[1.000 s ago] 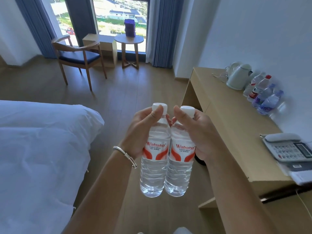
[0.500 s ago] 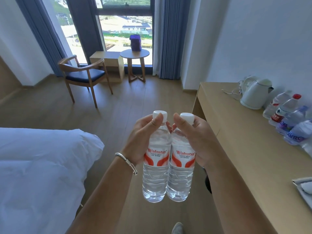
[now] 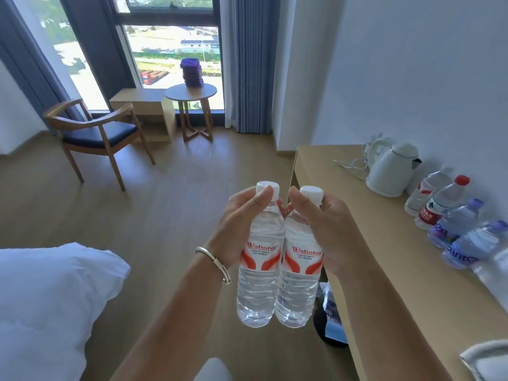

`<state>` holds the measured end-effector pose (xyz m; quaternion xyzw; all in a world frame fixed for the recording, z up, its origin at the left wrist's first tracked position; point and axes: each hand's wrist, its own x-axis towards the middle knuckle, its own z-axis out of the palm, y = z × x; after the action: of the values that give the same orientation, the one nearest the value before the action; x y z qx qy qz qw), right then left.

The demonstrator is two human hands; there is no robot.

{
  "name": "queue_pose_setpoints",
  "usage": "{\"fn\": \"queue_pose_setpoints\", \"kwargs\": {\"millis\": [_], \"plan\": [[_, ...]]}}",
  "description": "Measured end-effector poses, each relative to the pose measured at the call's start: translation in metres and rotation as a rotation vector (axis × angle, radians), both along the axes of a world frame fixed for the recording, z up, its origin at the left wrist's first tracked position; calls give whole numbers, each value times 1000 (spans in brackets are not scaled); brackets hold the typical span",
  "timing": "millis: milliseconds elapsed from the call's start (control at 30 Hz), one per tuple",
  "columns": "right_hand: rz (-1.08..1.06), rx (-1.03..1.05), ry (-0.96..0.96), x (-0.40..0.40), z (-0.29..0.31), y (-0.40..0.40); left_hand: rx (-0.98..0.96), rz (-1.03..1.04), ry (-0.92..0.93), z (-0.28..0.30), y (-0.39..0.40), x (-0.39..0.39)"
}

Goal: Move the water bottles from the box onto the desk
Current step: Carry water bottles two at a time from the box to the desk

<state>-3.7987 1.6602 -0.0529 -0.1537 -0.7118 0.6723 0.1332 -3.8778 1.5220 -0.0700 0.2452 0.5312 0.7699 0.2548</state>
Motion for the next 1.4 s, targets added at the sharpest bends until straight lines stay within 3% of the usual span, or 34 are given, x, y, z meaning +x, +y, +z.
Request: {"fn": "queue_pose_setpoints", "kwargs": {"millis": [567, 800, 1067, 1400], "plan": [[-355, 25, -12, -134, -13, 179, -4, -273, 55, -18, 214, -170], [-592, 50, -33, -160, -12, 249, 21, -525, 95, -8, 309, -213], [-894, 44, -62, -130, -16, 294, 15, -766, 204, -16, 401, -203], [-1215, 81, -83, -38, -28, 321, -33, -1001, 310, -35, 474, -118]]}}
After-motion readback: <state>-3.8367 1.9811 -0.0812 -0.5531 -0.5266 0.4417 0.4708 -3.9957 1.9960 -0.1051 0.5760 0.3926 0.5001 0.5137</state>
